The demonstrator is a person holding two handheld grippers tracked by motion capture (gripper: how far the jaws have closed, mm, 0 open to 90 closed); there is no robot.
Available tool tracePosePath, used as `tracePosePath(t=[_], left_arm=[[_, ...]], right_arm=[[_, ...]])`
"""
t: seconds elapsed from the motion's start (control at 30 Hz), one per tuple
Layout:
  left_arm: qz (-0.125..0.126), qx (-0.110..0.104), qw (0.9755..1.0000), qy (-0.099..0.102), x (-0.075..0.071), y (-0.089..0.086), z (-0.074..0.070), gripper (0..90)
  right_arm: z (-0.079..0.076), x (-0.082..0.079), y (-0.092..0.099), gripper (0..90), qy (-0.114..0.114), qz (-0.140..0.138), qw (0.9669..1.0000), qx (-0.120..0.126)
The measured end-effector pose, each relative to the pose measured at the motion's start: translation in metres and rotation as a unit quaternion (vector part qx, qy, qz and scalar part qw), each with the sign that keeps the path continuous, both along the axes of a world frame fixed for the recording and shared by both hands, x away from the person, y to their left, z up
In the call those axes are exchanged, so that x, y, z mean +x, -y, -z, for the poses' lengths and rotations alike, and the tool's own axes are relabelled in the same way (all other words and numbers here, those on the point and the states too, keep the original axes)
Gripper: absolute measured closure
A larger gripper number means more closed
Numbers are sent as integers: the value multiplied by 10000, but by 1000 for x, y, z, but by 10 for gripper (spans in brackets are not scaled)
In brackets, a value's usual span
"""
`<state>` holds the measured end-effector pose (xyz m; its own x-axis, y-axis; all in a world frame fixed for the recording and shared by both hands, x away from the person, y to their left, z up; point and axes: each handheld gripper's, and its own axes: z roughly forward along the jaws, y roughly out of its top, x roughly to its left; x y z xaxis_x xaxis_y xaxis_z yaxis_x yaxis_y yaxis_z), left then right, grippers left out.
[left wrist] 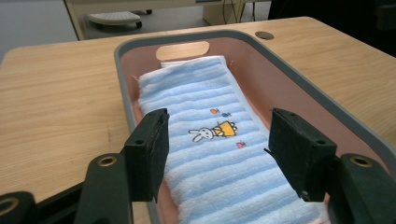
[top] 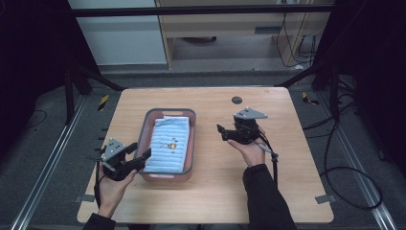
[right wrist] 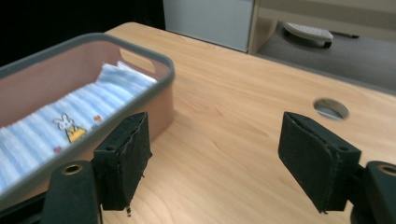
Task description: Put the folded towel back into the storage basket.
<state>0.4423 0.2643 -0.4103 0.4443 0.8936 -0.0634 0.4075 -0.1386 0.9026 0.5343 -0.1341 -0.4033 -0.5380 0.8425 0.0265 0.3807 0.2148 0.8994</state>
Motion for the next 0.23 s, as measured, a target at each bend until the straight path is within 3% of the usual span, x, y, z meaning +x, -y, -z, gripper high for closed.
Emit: tracePosePath(t=[0.23], left_arm=[[-98, 7, 9999, 63, 2, -12, -1, 330]], right_arm=[[13, -17, 44, 240, -99, 295, 9995, 33]])
